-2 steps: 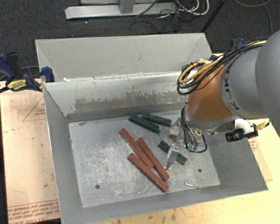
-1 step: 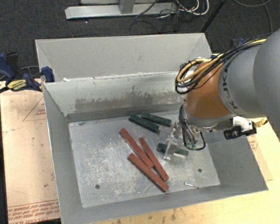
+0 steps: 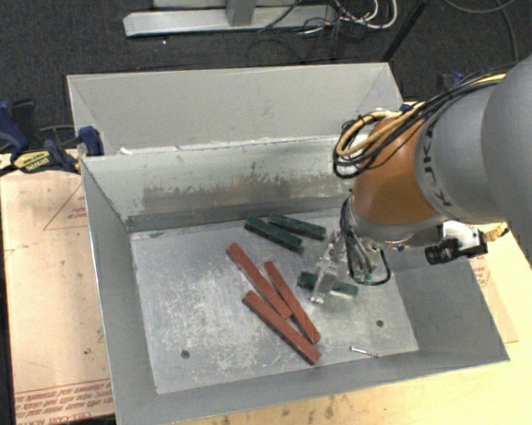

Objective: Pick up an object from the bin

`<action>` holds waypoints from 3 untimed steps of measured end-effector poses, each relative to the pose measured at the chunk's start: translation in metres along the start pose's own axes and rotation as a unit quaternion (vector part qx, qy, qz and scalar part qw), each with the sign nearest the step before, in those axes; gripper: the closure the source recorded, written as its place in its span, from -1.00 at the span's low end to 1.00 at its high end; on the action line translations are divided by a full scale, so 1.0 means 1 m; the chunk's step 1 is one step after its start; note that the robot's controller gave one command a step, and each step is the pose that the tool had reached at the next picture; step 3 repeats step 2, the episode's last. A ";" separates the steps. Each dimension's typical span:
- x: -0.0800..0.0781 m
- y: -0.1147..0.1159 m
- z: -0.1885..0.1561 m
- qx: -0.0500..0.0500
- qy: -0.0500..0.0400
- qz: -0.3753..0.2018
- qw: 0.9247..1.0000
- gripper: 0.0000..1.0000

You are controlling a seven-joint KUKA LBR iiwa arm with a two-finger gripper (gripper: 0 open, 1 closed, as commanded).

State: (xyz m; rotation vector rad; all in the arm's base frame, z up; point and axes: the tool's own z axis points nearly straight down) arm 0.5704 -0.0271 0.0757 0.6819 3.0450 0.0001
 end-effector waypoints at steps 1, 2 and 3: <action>0.000 0.000 -0.002 0.000 0.001 0.000 1.000 1.00; 0.000 0.000 -0.005 0.001 0.005 -0.001 1.000 1.00; 0.000 0.000 -0.005 0.001 0.005 -0.001 1.000 1.00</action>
Offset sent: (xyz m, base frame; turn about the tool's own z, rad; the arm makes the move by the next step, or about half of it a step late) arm 0.0000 0.0000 0.0128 -0.0001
